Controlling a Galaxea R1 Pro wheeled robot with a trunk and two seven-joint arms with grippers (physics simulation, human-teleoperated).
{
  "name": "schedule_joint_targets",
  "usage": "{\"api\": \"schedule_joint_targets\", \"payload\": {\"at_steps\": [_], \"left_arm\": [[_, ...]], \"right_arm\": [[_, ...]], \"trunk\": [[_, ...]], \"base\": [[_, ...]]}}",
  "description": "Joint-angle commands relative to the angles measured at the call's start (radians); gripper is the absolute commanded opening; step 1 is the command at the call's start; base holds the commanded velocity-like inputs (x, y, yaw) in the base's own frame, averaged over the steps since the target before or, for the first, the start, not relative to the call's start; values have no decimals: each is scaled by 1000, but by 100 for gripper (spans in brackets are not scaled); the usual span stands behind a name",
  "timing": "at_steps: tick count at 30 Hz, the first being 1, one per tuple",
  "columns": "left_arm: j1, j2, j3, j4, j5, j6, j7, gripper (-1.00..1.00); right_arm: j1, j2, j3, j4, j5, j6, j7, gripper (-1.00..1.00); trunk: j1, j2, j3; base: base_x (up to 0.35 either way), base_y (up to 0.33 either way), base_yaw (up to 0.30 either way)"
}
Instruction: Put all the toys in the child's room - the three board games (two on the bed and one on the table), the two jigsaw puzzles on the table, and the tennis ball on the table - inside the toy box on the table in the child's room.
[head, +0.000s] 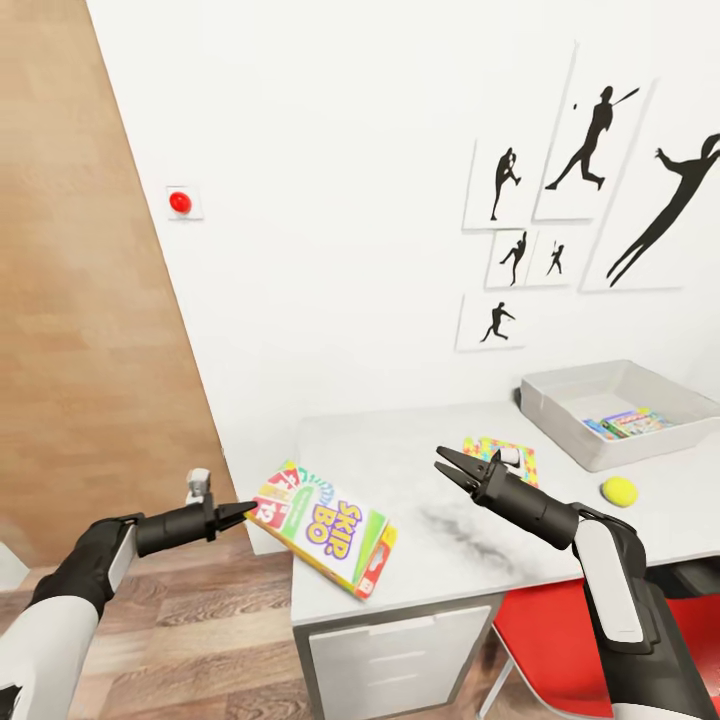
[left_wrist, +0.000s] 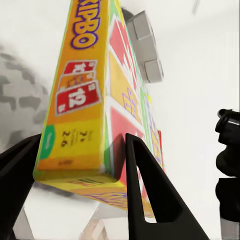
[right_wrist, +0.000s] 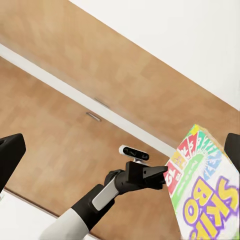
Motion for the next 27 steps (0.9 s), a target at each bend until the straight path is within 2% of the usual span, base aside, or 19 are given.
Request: {"api": "schedule_joint_targets", "payload": {"at_steps": [1,5,8,10,18,27], "left_arm": [[-1,6,2,0,-4,10,-17,-100],[-1,27,2,-2,-2,34,-69,-100],[-1,32,1,-8,-3,47,-147,-100],[-3,33,-7,-10,-4,51,-177,-100],[-12,39,-19,-13,-5,53,-177,-100],[-13,66,-20,-14,-3,53,-177,-100]], "right_arm": [[-1,0,-1,0,6,4,5,100],[-1,0,-1,1,9,4,2,100],[-1,0,-2,6,9,4,-6,100],[-1,0,-7,10,8,4,-18,100],[-1,2,-16,12,9,4,-106,100],[5,4,-17,12,10,4,-120,100]], "trunk": [[-4,7,2],[-19,35,15],[-31,56,24],[-38,70,30],[-69,126,55],[-104,189,84]], "base": [[0,0,0],[0,0,0],[0,0,0],[0,0,0],[0,0,0],[0,0,0]]}}
